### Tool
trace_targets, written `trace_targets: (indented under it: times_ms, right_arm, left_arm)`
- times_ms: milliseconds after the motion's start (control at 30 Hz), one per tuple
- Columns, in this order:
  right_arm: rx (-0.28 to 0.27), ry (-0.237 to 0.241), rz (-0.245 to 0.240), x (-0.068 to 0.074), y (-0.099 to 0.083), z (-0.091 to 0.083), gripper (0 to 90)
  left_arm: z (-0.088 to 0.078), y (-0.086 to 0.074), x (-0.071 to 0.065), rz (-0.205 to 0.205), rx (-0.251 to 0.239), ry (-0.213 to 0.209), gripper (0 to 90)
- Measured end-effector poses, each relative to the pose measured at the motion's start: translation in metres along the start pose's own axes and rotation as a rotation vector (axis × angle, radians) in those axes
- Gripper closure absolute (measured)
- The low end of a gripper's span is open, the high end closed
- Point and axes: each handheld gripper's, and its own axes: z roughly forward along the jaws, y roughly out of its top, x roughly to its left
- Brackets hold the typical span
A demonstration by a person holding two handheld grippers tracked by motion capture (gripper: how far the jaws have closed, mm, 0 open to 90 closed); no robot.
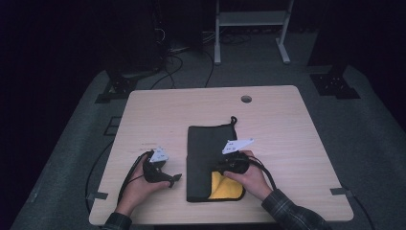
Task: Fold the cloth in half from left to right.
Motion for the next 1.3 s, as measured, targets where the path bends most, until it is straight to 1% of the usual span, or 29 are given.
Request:
trace_targets:
  times_ms: [133, 267, 433, 500, 767, 800, 867, 900, 967, 1033, 1167, 1200, 1233, 1300]
  right_arm:
    - [-0.011, 0.004, 0.014, 0.005, -0.007, -0.016, 81.5]
    - [-0.006, -0.018, 0.012, 0.010, -0.019, -0.028, 81.3]
    - [0.037, -0.038, 0.027, 0.011, -0.038, -0.036, 80.3]
    - [0.055, -0.047, 0.026, 0.012, -0.044, -0.038, 79.4]
    - [0.105, -0.069, 0.009, 0.014, -0.058, -0.046, 74.0]
    - [0.108, -0.071, 0.005, 0.015, -0.060, -0.047, 72.6]
    - [0.083, -0.068, 0.007, 0.016, -0.059, -0.052, 69.8]
    - [0.049, -0.058, 0.013, 0.016, -0.056, -0.057, 69.4]
    - [-0.004, -0.076, 0.005, 0.016, -0.050, -0.064, 69.6]
    - [-0.030, -0.088, 0.004, 0.014, -0.048, -0.067, 70.1]
    - [0.012, -0.136, -0.011, 0.006, -0.049, -0.063, 67.1]
    - [0.011, -0.145, -0.008, 0.003, -0.049, -0.062, 65.6]
    - [0.014, -0.152, -0.008, 0.000, -0.048, -0.061, 63.5]
    - [0.018, -0.169, -0.001, -0.007, -0.044, -0.060, 58.6]
  left_arm:
    - [0.000, 0.000, 0.000, 0.000, 0.000, 0.000, 0.0]
    - [0.000, 0.000, 0.000, -0.002, -0.004, 0.001, 0.0]
    - [0.000, 0.000, 0.000, -0.001, -0.004, 0.000, 0.0]
    - [0.000, 0.000, 0.000, -0.001, -0.003, 0.001, 0.0]
    - [0.000, 0.000, 0.000, -0.001, -0.004, 0.001, 0.0]
    - [0.000, 0.000, 0.000, -0.001, -0.003, 0.000, 0.0]
    - [0.000, 0.000, 0.000, -0.002, -0.004, 0.001, 0.0]
    - [0.000, 0.000, 0.000, -0.001, -0.003, 0.001, 0.0]
    - [0.000, 0.000, 0.000, -0.002, -0.004, 0.001, 0.0]
    - [0.000, 0.000, 0.000, -0.002, -0.004, 0.001, 0.0]
    - [-0.001, 0.000, 0.000, -0.004, -0.009, 0.003, 1.0]
    - [-0.001, 0.000, 0.000, -0.001, -0.015, -0.001, 3.2]
    - [-0.002, 0.000, 0.000, 0.010, -0.026, -0.009, 5.8]
    - [-0.002, 0.000, 0.000, 0.015, -0.041, -0.016, 13.6]
